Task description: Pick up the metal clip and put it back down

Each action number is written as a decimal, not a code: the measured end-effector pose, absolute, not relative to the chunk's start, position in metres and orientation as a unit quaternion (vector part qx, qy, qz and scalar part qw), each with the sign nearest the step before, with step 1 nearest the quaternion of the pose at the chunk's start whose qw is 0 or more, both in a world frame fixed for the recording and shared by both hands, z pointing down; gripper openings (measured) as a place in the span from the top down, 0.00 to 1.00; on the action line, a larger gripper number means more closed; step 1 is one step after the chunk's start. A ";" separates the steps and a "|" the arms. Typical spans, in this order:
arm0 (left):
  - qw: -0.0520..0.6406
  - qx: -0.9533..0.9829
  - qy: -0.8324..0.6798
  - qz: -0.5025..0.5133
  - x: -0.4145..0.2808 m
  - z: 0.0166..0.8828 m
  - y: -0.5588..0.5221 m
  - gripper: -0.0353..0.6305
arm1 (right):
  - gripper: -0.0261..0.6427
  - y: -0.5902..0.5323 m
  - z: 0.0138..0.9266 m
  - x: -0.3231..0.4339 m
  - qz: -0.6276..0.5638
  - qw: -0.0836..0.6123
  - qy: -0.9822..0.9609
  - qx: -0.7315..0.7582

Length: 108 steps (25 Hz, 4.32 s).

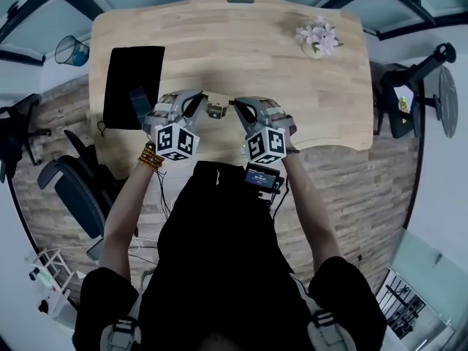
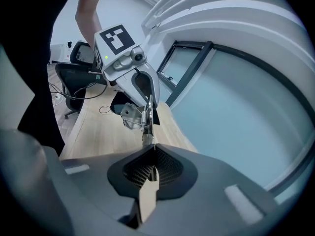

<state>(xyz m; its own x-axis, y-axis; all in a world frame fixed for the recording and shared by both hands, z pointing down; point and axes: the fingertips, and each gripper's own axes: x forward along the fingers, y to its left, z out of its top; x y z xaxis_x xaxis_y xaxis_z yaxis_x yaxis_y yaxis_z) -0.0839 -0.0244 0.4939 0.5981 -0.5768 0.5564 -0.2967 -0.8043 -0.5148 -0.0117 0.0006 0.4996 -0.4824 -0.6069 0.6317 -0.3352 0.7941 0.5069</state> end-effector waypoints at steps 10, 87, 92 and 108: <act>0.211 -0.878 0.257 -0.345 -0.081 0.437 -0.009 0.89 | 0.93 0.015 0.444 -0.007 -0.192 0.410 -0.842 0.292; 0.223 -0.870 0.264 -0.350 -0.068 0.422 0.001 0.89 | 0.93 0.022 0.429 0.005 -0.202 0.405 -0.845 0.285; 0.216 -0.869 0.263 -0.360 -0.070 0.436 0.002 0.89 | 0.93 0.022 0.442 0.004 -0.197 0.407 -0.848 0.276; 0.194 -0.863 0.264 -0.385 -0.067 0.478 -0.005 0.90 | 0.93 0.011 0.482 0.006 -0.193 0.413 -0.855 0.247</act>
<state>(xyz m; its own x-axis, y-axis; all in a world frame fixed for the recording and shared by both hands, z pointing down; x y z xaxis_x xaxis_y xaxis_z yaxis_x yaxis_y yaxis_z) -0.0675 -0.0052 0.4777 0.5641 -0.6053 0.5616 -0.3066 -0.7851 -0.5382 0.0055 0.0113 0.4817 -0.5361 -0.5824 0.6111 -0.2628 0.8031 0.5348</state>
